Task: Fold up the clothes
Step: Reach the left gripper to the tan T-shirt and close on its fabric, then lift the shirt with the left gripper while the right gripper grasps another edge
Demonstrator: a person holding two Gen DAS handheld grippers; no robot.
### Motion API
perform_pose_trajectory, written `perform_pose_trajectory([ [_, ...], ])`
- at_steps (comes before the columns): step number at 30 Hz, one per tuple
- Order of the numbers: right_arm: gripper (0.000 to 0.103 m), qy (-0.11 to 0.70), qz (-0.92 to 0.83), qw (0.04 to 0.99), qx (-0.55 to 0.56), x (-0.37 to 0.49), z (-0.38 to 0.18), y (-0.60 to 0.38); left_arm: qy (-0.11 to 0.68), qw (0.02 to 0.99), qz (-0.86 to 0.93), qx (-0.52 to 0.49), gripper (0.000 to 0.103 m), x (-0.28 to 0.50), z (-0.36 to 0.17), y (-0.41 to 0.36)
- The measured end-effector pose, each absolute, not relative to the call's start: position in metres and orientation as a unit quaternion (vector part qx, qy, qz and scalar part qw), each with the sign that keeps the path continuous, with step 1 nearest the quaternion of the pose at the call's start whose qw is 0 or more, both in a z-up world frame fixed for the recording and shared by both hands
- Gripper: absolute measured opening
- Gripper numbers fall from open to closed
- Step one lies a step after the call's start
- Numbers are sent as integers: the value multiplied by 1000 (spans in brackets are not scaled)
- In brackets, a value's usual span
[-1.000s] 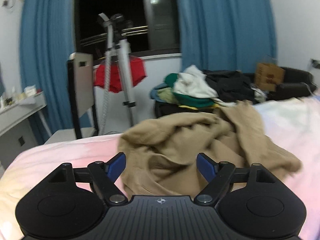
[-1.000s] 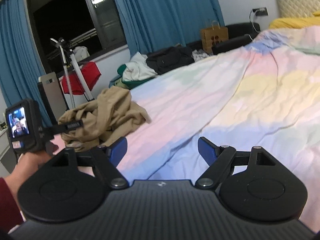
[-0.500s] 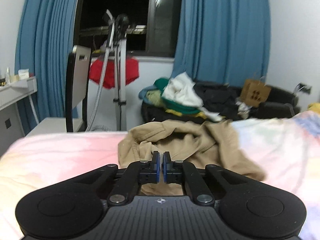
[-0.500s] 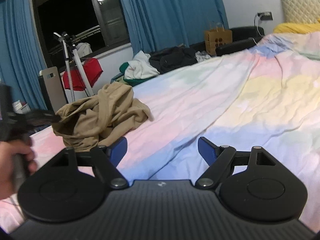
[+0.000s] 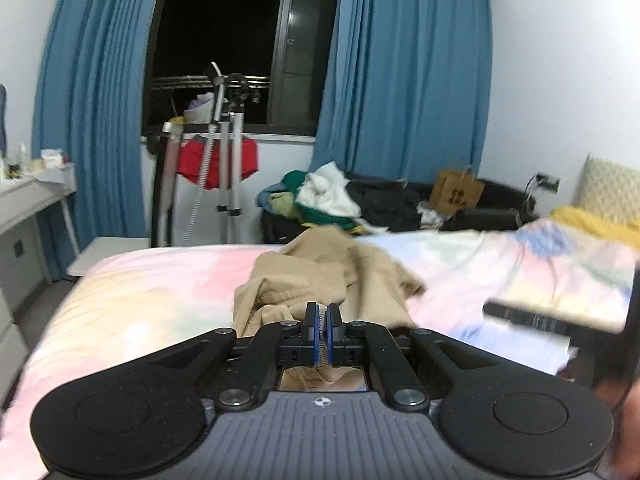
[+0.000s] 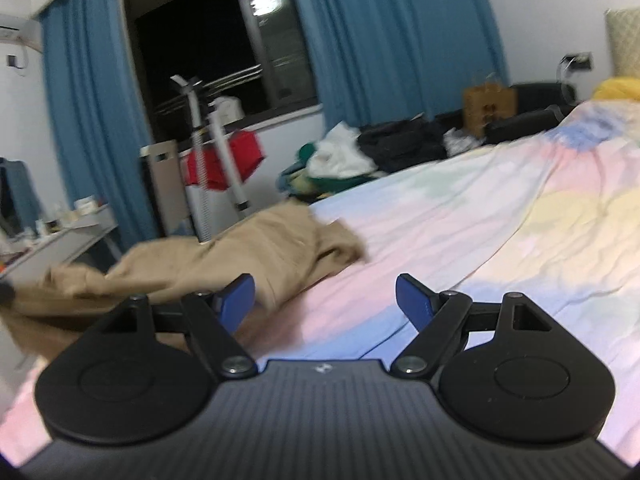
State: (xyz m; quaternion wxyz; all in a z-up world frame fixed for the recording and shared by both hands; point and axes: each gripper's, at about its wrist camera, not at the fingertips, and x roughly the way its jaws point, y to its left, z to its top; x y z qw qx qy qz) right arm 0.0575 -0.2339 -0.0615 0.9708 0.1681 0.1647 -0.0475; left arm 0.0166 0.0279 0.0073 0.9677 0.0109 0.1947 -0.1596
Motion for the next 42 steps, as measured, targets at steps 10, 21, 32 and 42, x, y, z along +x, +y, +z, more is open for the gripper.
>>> perform_pose_trajectory([
  [10, 79, 253, 33, 962, 100, 69, -76, -186, 257, 957, -129, -35, 4, 17, -30, 74],
  [21, 72, 303, 15, 949, 89, 117, -122, -160, 260, 959, -113, -27, 4, 42, -40, 77],
  [32, 41, 297, -33, 946, 126, 143, -141, -170, 273, 956, -110, -19, 4, 52, -53, 69],
  [42, 7, 227, -53, 955, 184, 106, -89, -194, 262, 952, -152, 39, 10, 38, -65, 44],
])
